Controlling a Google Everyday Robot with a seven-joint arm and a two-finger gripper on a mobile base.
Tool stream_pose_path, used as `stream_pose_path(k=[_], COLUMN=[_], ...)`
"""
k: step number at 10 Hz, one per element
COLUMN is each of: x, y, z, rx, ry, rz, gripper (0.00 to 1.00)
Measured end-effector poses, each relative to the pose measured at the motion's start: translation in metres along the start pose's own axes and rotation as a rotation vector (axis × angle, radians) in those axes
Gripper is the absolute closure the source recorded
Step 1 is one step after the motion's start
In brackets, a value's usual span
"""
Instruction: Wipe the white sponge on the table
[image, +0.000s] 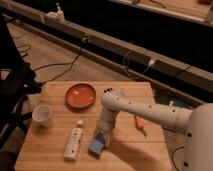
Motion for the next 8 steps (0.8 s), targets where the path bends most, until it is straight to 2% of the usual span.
stream_pose_path(k=[2, 3, 4, 6, 8], x=[0.003, 0.012, 0.019, 0.052, 0.087], y=[0.035, 0.056, 0.067, 0.096, 0.109], z=[0.008, 0.007, 0.004, -0.012, -0.033], rx=[0.000, 0.008, 0.018, 0.029, 0.022], ry=[-0.025, -0.024, -0.020, 0.022, 0.071], rz=[0.104, 0.175, 0.216, 0.299, 0.333], gripper=[1.00, 1.00, 1.00, 1.00, 1.00])
